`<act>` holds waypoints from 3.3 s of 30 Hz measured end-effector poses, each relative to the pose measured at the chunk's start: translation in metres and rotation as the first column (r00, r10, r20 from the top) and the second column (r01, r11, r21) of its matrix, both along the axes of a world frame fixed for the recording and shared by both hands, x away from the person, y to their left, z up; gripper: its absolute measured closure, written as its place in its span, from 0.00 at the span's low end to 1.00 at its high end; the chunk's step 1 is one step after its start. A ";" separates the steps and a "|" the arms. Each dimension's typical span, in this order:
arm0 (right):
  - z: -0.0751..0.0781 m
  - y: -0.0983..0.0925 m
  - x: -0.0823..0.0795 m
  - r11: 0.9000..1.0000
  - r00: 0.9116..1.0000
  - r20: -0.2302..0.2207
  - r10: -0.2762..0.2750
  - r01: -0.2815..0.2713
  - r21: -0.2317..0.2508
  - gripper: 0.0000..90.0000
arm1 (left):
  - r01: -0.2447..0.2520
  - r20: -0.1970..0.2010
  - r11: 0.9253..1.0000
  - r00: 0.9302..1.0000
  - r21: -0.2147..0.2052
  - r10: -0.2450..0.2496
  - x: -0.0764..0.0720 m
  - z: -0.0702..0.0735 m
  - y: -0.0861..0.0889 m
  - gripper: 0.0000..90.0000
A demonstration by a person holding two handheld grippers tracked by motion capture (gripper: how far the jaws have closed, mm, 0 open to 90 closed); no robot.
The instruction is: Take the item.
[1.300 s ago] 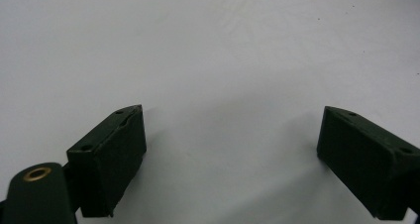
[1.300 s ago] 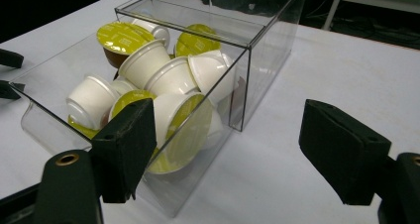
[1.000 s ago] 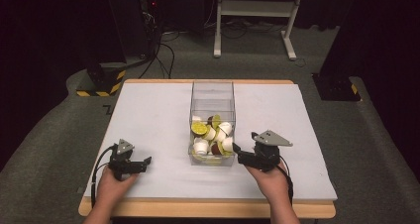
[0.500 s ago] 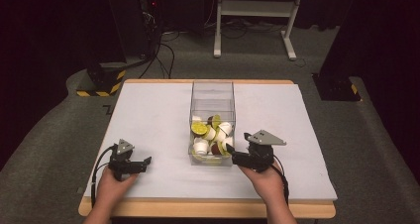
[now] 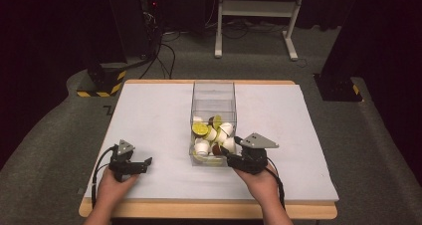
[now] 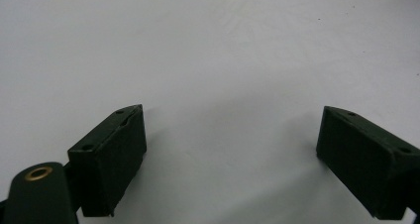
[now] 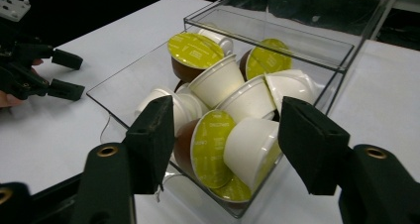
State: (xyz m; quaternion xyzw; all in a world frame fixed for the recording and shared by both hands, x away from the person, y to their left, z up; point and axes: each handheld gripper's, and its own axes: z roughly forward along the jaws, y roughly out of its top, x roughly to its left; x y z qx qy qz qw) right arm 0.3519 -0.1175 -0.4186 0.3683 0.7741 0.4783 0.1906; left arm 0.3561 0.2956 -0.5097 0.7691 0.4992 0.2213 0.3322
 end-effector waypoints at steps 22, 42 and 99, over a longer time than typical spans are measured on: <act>-0.011 0.019 0.000 0.999 0.999 -0.001 0.033 -0.033 -0.041 0.85 | 0.000 0.000 1.000 1.000 0.000 0.000 0.000 0.000 0.000 0.14; -0.013 0.011 0.002 0.999 0.999 -0.015 0.031 -0.031 -0.013 0.96 | -0.001 0.000 1.000 1.000 0.000 0.001 0.000 0.000 0.000 0.14; -0.011 0.008 -0.002 0.999 0.998 0.050 0.024 -0.025 0.028 1.00 | 0.000 0.001 1.000 1.000 0.003 0.000 0.000 0.000 0.000 0.14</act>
